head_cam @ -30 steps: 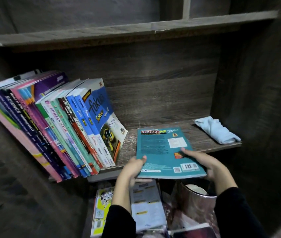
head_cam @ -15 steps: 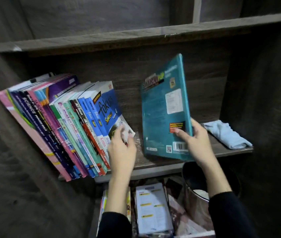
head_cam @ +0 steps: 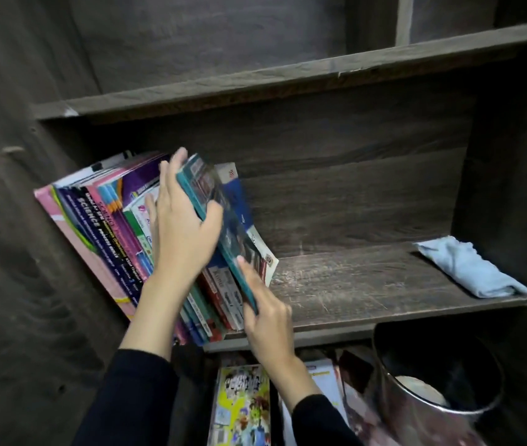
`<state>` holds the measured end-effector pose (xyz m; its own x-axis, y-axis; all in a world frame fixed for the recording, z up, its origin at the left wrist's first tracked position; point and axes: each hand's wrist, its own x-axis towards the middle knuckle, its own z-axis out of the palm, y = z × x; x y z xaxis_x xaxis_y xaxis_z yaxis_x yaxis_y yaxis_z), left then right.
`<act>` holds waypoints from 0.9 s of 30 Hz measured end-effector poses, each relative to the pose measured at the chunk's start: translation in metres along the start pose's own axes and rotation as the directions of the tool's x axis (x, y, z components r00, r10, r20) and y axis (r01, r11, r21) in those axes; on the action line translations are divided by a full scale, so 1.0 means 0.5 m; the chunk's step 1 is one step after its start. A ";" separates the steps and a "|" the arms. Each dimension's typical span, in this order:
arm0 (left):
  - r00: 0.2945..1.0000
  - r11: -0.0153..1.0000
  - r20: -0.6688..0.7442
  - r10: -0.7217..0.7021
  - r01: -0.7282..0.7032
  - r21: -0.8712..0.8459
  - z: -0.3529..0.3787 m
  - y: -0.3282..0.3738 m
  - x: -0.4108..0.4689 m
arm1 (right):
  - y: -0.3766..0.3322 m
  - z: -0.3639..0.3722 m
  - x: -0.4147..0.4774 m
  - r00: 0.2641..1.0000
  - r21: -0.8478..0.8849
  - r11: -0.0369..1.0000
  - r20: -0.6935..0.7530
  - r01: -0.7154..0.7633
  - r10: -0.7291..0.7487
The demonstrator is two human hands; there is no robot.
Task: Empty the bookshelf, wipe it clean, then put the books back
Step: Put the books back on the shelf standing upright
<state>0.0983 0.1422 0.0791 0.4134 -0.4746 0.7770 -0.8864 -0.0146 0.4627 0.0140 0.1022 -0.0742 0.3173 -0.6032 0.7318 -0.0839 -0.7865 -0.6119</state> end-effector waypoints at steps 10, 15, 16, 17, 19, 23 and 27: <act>0.969 0.820 0.241 0.059 -0.185 0.541 -0.011 -0.069 0.003 | 0.057 0.038 0.026 0.815 0.215 0.850 0.467 -0.480 0.343; 0.983 0.821 0.166 0.076 -0.156 0.549 0.000 -0.072 0.003 | 0.097 0.020 0.047 0.742 0.372 0.705 0.587 -0.603 0.324; 0.985 0.819 0.153 0.079 -0.152 0.554 0.003 -0.073 0.003 | 0.108 0.021 0.045 0.731 0.348 0.706 0.584 -0.617 0.352; 0.987 0.816 0.141 0.083 -0.149 0.559 0.006 -0.074 0.002 | 0.118 0.021 0.042 0.726 0.314 0.706 0.555 -0.635 0.407; 0.988 0.810 0.127 0.086 -0.144 0.568 0.009 -0.076 0.001 | 0.132 0.020 0.036 0.719 0.238 0.709 0.465 -0.664 0.516; 0.989 0.817 0.117 0.093 -0.143 0.559 0.011 -0.077 0.002 | 0.137 0.020 0.037 0.704 0.161 0.741 0.491 -0.652 0.513; 0.990 0.822 0.095 0.103 -0.139 0.553 0.009 -0.072 0.001 | 0.138 0.016 0.038 0.697 0.137 0.769 0.542 -0.624 0.469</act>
<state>0.1292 0.1386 0.0609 0.2979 -0.5551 0.7766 -0.9009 -0.4325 0.0365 0.0216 0.0376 -0.1048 0.6942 -0.7173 0.0602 -0.1329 -0.2100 -0.9686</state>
